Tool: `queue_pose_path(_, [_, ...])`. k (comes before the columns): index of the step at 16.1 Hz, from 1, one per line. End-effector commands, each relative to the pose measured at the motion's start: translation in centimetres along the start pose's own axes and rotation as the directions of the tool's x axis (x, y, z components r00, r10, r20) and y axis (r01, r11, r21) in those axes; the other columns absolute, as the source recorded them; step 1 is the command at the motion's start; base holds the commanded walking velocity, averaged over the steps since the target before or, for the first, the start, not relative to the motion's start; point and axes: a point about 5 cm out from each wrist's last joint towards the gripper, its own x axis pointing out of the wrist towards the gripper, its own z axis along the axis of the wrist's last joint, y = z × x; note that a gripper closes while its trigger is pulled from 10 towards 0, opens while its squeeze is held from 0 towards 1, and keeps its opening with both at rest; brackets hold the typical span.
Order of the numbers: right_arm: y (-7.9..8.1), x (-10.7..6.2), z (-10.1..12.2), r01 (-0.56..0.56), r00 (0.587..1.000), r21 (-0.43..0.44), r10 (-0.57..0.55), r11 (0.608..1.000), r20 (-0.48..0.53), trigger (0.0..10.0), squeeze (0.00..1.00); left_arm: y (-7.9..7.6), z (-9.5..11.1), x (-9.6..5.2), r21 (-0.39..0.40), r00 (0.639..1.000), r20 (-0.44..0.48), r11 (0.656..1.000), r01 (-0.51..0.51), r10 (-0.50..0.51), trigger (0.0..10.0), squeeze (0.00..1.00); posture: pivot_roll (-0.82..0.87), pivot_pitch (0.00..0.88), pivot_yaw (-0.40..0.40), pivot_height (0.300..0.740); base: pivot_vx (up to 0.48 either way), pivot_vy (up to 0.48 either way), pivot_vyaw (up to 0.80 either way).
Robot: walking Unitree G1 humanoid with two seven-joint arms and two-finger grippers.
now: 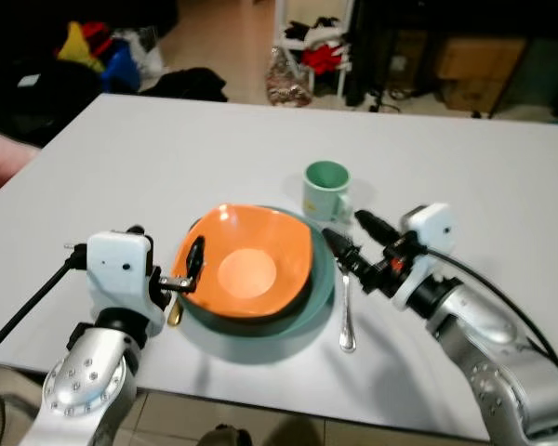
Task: Setting the table
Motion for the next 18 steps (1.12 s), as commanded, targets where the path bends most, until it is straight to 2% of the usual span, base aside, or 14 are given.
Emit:
queue_pose_path(1, [0.1,-0.1,0.5,0.007,1.000,-0.019,-0.007,1.000,0.017,10.0,0.00,0.0,0.1,-0.4,0.001,1.000,-0.004,1.000,-0.026,0.026,10.0,0.00,-0.06,0.020,0.057,0.740,0.000,-0.480,0.80])
queue_pose_path(3, [0.3,-0.2,0.6,0.013,1.000,-0.002,-0.013,1.000,0.001,10.0,0.00,0.1,-0.1,-0.8,-0.002,0.998,-0.006,0.998,-0.061,0.061,10.0,0.00,-0.05,0.021,0.049,0.740,0.000,-0.480,0.80])
queue_pose_path(4, [0.2,-0.2,0.5,0.018,1.000,0.010,-0.018,1.000,-0.010,10.0,0.00,0.1,-0.1,-1.0,0.024,0.998,0.002,0.998,-0.067,0.067,10.0,0.00,-0.05,0.021,0.046,0.740,0.000,0.000,0.80])
queue_pose_path(5, [0.2,-0.2,0.4,0.020,1.000,0.011,-0.020,1.000,-0.013,10.0,0.00,0.1,-0.1,-1.0,0.005,0.998,-0.004,0.998,-0.063,0.063,10.0,0.00,-0.04,0.020,0.044,0.740,0.000,0.000,0.80])
queue_pose_path(10, [0.7,0.0,0.2,0.012,1.000,0.018,-0.012,1.000,-0.006,10.0,0.00,0.3,0.4,-0.2,0.056,0.998,0.032,0.997,-0.060,0.058,10.0,0.00,-0.05,0.010,0.059,0.740,0.000,0.000,0.80])
queue_pose_path(13, [-0.4,-0.1,-0.4,0.124,0.991,-0.016,-0.125,0.992,-0.045,10.0,0.00,0.3,0.6,0.2,0.055,0.997,0.042,0.996,-0.069,0.067,10.0,0.00,-0.05,0.001,0.059,0.740,0.000,0.000,0.80])
queue_pose_path(18, [-1.0,0.2,0.4,0.154,0.988,-0.059,-0.156,0.986,-0.020,10.0,0.00,0.4,0.8,1.0,0.062,0.996,0.056,0.996,-0.068,0.064,10.0,0.00,-0.05,0.000,0.058,0.740,0.000,0.000,0.80])
